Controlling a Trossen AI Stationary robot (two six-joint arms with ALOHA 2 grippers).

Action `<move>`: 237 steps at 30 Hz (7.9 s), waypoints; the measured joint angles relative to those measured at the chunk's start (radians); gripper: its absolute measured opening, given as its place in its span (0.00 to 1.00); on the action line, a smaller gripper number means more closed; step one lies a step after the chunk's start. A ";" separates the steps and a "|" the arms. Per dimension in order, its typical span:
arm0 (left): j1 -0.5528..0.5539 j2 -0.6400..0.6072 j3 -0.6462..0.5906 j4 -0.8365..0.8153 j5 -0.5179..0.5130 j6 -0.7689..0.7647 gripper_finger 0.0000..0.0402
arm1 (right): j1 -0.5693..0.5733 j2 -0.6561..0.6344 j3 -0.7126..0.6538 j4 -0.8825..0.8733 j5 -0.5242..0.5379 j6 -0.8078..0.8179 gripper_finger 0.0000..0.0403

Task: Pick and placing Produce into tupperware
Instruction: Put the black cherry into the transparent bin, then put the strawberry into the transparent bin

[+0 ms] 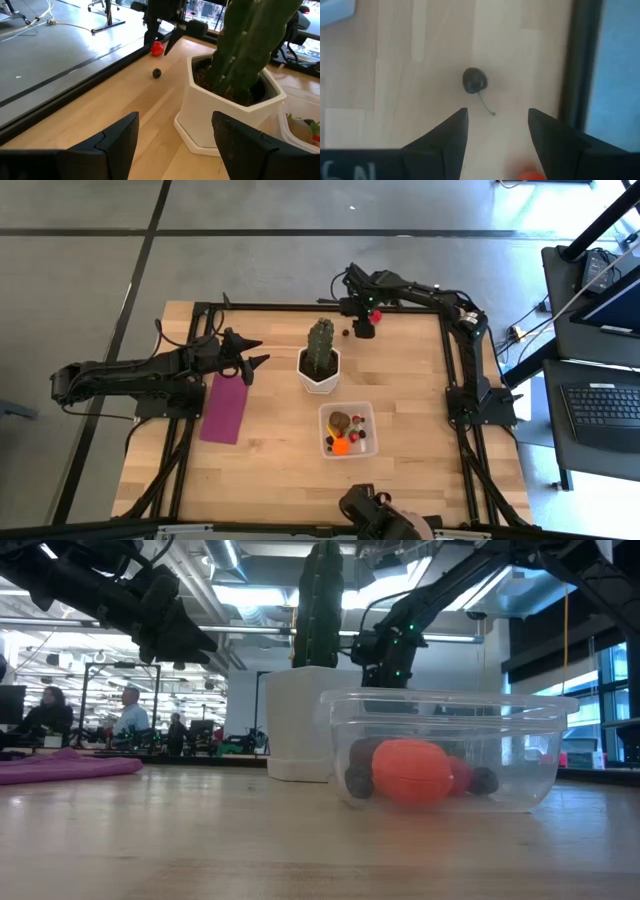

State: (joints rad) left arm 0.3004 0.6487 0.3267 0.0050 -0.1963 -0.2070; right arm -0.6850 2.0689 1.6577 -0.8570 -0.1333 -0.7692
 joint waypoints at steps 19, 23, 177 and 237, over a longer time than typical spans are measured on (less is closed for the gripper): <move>0.000 0.000 0.000 0.001 0.000 0.007 0.61 | 0.031 0.104 -0.001 0.049 0.008 -0.029 0.51; 0.000 0.000 0.000 0.001 0.000 0.007 0.61 | 0.031 0.104 -0.001 0.069 0.012 -0.028 0.51; 0.000 0.000 0.000 -0.006 0.008 -0.026 0.61 | 0.687 -0.468 -0.440 0.087 0.163 0.697 0.81; 0.000 0.000 0.000 -0.005 -0.005 0.050 0.61 | -0.129 -0.032 -0.061 -0.039 0.189 0.975 0.91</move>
State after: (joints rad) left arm 0.3008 0.6487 0.3267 0.0002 -0.2012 -0.1574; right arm -0.8143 2.0366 1.5967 -0.8957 0.0555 0.2058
